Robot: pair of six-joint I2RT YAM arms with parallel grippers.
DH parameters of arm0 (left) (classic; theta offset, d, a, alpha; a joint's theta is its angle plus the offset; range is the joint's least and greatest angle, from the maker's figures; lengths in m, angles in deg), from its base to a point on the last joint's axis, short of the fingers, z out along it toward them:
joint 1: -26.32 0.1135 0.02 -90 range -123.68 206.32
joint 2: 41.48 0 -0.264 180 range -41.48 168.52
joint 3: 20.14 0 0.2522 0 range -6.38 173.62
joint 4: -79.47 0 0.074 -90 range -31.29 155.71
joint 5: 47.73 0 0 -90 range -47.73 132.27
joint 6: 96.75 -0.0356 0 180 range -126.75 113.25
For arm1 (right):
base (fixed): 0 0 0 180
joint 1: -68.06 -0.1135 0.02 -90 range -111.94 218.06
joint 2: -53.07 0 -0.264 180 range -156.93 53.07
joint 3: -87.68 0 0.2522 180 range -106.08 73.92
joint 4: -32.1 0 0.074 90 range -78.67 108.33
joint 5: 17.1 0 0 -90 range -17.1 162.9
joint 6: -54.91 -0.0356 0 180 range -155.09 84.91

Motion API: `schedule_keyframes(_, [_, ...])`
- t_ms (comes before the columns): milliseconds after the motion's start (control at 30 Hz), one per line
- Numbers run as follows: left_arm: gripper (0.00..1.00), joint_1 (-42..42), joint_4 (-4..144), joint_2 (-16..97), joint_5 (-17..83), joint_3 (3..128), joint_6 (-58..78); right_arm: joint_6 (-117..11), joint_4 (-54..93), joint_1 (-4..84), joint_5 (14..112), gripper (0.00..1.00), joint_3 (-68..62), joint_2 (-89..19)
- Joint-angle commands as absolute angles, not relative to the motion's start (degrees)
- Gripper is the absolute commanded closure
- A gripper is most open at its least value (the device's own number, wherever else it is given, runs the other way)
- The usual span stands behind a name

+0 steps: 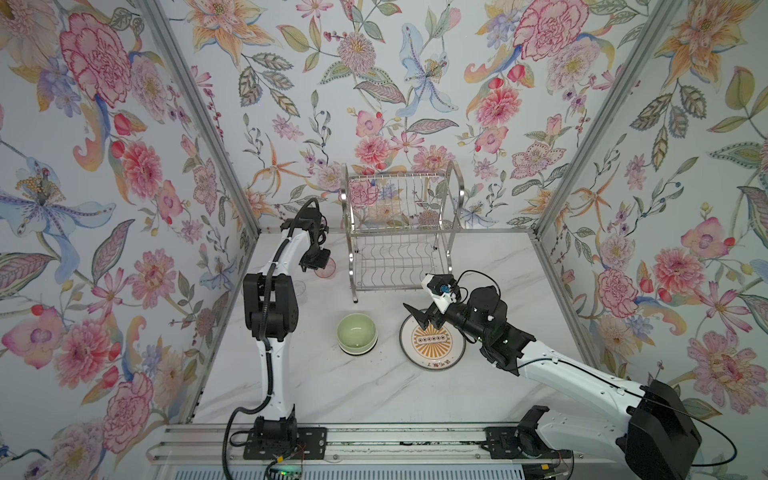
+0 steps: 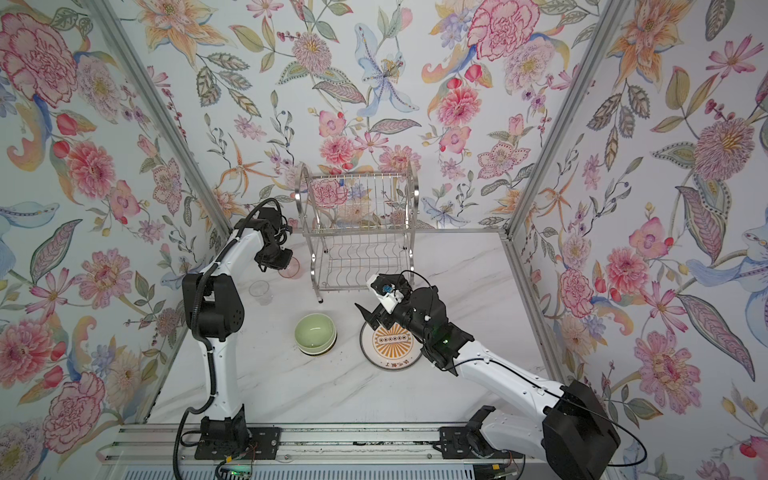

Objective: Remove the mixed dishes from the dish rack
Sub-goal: 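Carry the pink glass with left beside the clear glasses, then lower the pink glass onto the table and open the left gripper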

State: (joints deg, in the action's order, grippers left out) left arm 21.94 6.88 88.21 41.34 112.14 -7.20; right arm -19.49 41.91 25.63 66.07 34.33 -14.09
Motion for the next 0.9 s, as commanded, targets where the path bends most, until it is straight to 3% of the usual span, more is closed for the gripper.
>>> schedule_keyframes(0, [1.00, 22.5, 2.6, 89.9, 44.2, 114.3, -8.2, -20.4, 41.9, 26.0, 66.3, 0.01, 35.0, -12.9])
schedule_keyframes(333, [1.00, 22.5, 2.1, 92.3, 44.2, 114.5, -8.4, -20.8, 41.3, 26.4, 67.4, 0.01, 36.3, -10.8])
schedule_keyframes(500, [0.95, 22.6, 0.7, 94.5, 44.2, 117.2, -8.7, -20.1, 39.9, 26.4, 66.5, 0.01, 34.6, -11.3])
schedule_keyframes(867, [0.62, 22.6, 0.5, 95.5, 43.6, 120.5, -7.6, -23.0, 40.1, 25.5, 69.3, 0.01, 38.1, -7.0])
